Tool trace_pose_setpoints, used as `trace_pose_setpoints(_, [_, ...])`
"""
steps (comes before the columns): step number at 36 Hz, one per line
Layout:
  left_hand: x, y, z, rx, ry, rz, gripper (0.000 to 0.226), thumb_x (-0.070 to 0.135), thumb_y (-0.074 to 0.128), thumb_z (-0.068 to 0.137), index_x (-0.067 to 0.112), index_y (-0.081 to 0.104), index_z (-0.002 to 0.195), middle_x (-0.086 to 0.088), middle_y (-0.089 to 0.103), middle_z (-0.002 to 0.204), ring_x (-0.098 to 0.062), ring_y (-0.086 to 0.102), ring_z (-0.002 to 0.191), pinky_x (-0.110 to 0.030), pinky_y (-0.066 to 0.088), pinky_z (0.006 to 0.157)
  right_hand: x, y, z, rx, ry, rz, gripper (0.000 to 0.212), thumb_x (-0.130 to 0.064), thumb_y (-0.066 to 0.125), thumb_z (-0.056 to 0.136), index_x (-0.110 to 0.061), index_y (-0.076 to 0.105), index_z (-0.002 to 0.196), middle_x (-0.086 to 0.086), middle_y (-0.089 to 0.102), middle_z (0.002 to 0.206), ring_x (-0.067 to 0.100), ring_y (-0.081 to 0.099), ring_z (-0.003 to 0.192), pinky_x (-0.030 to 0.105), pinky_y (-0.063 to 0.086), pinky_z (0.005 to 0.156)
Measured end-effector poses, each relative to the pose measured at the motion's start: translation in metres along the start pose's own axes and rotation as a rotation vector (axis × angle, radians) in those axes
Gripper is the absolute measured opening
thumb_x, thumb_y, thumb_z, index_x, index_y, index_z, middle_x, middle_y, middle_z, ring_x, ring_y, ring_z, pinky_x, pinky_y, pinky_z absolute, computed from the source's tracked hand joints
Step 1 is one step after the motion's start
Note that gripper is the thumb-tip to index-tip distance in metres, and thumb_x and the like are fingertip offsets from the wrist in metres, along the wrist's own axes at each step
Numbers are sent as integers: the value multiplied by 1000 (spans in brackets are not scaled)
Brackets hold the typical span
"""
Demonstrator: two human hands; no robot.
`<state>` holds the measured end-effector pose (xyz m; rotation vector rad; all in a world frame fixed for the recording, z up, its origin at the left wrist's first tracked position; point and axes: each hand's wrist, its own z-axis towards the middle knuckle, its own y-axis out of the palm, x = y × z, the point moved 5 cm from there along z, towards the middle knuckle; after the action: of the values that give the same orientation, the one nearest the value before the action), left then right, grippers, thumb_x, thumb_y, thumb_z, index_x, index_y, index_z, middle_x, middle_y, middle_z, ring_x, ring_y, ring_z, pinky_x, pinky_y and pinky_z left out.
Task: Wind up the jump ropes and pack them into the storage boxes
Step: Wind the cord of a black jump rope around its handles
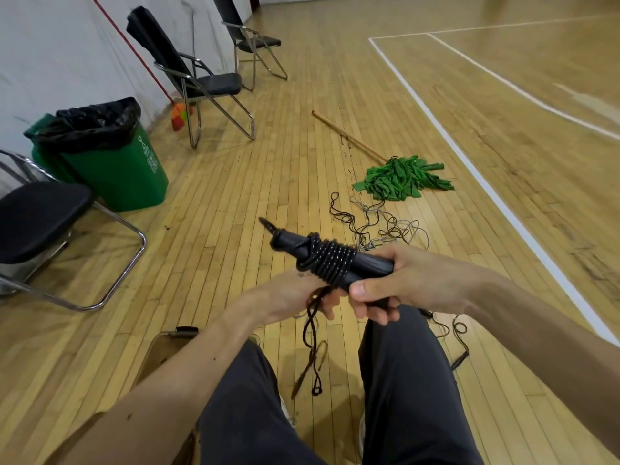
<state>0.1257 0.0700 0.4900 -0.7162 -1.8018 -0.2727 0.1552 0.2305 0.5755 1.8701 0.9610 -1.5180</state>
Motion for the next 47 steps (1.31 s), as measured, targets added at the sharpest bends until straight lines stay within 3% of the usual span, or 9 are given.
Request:
trace_pose_setpoints(4, [11,18,-5,-13,77,-198,27,27,48,101,7,59,88,2,54,61,-12,47,56,-28,43,56,3,-8,6,81,-16,-29,19,-26,67,92,-29,73,75,9,68,82,18,59,64,24,44,55])
trace_pose_setpoints(8, [8,19,-7,10,44,-206,39,34,46,101,11,68,79,-1,47,60,-13,44,55,-28,38,54,11,-18,8,146,48,-71,13,-24,66,96,-13,68,88,11,68,81,19,59,63,25,45,55])
trace_pose_setpoints(15, [2,23,-7,80,10,-88,47,43,45,105,4,70,100,1,48,62,-13,46,57,-27,42,54,32,-42,14,384,144,-250,20,-27,71,93,-9,66,96,9,75,81,15,62,60,24,48,57])
trace_pose_setpoints(22, [-5,27,-9,104,-42,38,41,40,44,106,6,68,105,3,47,61,-11,46,53,-24,42,49,52,-53,20,449,186,-328,17,-27,72,93,-12,65,90,8,74,76,14,64,59,28,50,59])
trace_pose_setpoints(28, [-1,24,-8,170,-47,369,23,40,53,102,23,66,95,5,46,58,-11,44,46,-27,41,50,70,-63,26,480,233,-289,19,-26,73,93,-8,66,95,5,73,73,18,64,60,37,53,67])
trace_pose_setpoints(34, [11,20,-13,399,6,961,30,39,45,105,16,65,101,5,53,72,-16,52,68,-30,41,61,83,-81,25,622,264,-200,20,-23,73,93,-5,67,99,4,70,68,20,58,63,29,48,59])
trace_pose_setpoints(38, [32,35,-18,382,94,1239,34,39,38,108,15,62,111,1,55,82,-22,60,79,-31,43,66,88,-79,28,635,300,-243,20,-26,74,92,-7,67,94,2,70,65,18,59,58,27,48,57])
trace_pose_setpoints(43, [60,30,-22,369,163,1477,41,44,35,107,14,62,113,2,57,85,-17,57,76,-30,50,71,86,-71,32,559,339,-274,24,-28,73,93,-5,67,95,0,68,63,14,54,51,25,45,52])
trace_pose_setpoints(47, [85,16,-36,477,312,1549,39,50,42,103,19,64,110,4,60,90,-14,52,75,-26,44,66,75,-62,35,493,347,-266,25,-27,73,93,-3,64,96,3,67,64,14,50,47,22,40,44])
